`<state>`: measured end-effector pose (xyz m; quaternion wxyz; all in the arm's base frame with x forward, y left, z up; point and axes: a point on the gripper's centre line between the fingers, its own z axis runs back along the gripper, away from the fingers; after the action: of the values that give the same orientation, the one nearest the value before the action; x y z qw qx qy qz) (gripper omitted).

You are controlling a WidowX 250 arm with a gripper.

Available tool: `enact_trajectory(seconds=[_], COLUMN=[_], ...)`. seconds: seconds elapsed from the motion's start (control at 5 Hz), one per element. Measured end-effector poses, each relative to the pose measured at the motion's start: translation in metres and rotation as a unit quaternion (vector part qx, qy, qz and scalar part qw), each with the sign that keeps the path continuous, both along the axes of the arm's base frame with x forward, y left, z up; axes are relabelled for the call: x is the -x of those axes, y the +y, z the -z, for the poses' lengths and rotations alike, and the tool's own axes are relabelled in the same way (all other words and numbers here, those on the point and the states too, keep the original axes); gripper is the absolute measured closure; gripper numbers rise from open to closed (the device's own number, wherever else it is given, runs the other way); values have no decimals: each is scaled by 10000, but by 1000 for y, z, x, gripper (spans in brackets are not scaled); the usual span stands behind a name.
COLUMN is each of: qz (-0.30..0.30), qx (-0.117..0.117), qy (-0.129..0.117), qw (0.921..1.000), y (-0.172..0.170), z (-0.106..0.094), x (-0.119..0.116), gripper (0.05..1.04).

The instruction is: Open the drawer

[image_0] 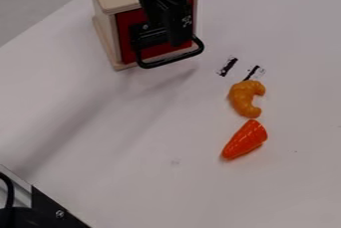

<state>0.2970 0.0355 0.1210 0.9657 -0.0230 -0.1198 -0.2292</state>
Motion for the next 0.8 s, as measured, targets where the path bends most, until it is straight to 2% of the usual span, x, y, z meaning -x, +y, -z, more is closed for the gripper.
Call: enact_trajectory(seconds=[0.2,0.4,0.6,0.8], qz=[8,-59,-14,90], qx=[28,-92,-306,-515], qy=[143,98,111,193], qw=[9999,9999,9995,9984], y=[-1,9,20,26], z=[8,13,20,35], x=[2,-1,-10,-14], gripper=[87,87,87,87])
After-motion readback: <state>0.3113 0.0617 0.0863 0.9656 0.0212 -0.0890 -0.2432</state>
